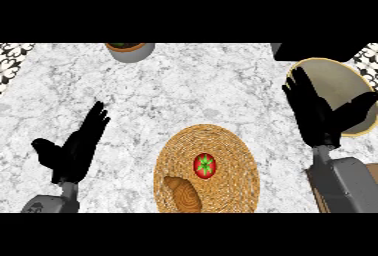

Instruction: Pick the tomato from the placemat and place it in the bowl

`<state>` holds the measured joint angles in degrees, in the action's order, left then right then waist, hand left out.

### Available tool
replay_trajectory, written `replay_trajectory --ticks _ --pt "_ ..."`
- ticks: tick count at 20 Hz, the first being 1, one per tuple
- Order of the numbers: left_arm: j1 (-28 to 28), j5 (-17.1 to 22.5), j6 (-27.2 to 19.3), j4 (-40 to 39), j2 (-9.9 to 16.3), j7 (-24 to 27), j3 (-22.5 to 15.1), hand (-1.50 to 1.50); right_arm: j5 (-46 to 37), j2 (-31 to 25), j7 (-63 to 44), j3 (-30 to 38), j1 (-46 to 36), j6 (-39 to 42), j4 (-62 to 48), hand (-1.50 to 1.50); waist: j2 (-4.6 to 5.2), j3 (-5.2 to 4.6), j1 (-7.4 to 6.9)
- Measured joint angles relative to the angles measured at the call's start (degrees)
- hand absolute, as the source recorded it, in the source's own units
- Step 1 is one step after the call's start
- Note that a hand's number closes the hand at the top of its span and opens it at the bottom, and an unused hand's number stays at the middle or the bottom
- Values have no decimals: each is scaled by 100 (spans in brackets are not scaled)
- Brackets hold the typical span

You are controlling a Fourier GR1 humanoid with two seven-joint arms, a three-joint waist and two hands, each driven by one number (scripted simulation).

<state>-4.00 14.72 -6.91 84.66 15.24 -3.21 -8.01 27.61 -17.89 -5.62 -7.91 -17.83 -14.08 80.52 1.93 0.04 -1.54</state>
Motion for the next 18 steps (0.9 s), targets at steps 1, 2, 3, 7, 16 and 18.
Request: replay_trajectory --ticks 1,2,3,7,16,18 --pt "-9 -62 -56 35 8 -31 -7 0 63 39 -4 -38 -95 173 -60 150 -37 2 11" --pt "-65 -142 -89 42 59 2 11 0 162 106 59 -116 -186 461 -114 150 -53 7 -22" --pt "-149 -231 -127 69 124 17 26 0 262 160 97 -239 -274 802 -125 150 -61 16 -73" --pt "-503 -630 -278 212 457 122 116 0 252 125 337 -740 -715 1970 -27 150 -91 45 -326" --pt "-1053 -1175 -665 309 645 -197 130 0 -358 -248 2936 -888 -999 4423 -1405 -150 -47 42 -215" --pt "-1101 -1252 -709 300 655 -242 123 0 -718 -478 3387 -940 -1219 4781 -1609 -150 -61 35 -193"
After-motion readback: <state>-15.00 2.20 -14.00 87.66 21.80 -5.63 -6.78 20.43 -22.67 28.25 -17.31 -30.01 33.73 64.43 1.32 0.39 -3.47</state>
